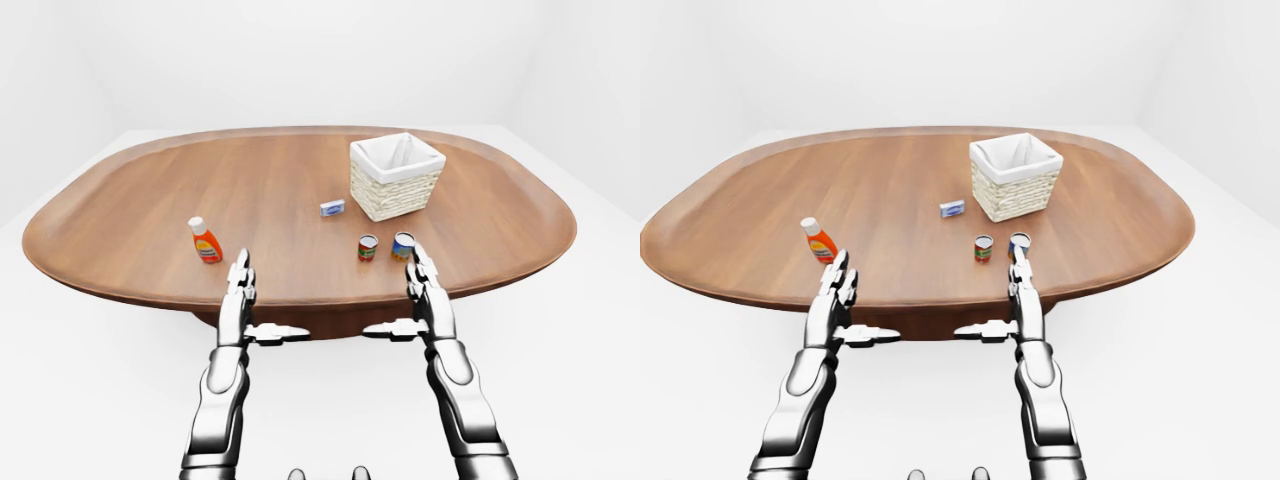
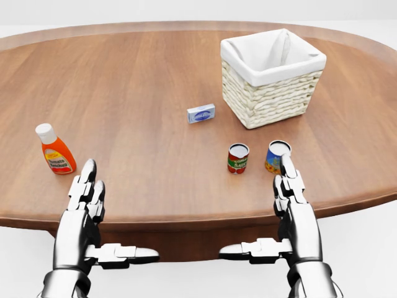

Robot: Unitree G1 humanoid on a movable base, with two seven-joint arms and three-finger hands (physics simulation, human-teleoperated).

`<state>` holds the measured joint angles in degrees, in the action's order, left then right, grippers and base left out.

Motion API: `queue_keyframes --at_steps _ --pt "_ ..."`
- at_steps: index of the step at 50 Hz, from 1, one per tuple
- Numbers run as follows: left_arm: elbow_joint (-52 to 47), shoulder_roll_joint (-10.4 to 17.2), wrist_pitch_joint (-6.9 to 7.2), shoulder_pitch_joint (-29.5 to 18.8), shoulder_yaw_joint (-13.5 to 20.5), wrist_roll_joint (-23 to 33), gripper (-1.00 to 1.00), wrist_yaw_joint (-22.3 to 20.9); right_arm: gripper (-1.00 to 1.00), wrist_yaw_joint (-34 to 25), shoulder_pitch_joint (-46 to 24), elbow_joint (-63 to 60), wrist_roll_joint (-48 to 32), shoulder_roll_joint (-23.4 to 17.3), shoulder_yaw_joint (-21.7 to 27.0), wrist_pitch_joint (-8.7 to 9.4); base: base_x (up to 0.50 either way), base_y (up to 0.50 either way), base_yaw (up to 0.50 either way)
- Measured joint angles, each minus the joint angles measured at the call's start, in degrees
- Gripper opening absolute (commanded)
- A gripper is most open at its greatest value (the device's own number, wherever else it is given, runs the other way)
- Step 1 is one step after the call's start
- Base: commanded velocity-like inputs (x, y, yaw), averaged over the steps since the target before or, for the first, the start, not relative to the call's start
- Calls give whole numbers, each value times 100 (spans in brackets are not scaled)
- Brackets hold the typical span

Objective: Pick up the tomato sauce, and put it in the basket.

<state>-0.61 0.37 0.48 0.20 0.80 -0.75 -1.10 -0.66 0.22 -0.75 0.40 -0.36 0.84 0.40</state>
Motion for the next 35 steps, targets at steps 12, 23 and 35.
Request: queue_keyframes --at_steps 12,23,35 --pt "-122 37 68 49 80 -84 100 -124 100 -61 74 -173 38 -41 93 66 0 0 0" --pt "-578 161 452 -110 407 -347 100 -76 100 -16 224 -1186 135 -150 505 460 0 0 0" --pt "-1881 510 452 -442 1305 -1254 100 434 100 -86 432 -3564 605 -241 1823 460 0 0 0"
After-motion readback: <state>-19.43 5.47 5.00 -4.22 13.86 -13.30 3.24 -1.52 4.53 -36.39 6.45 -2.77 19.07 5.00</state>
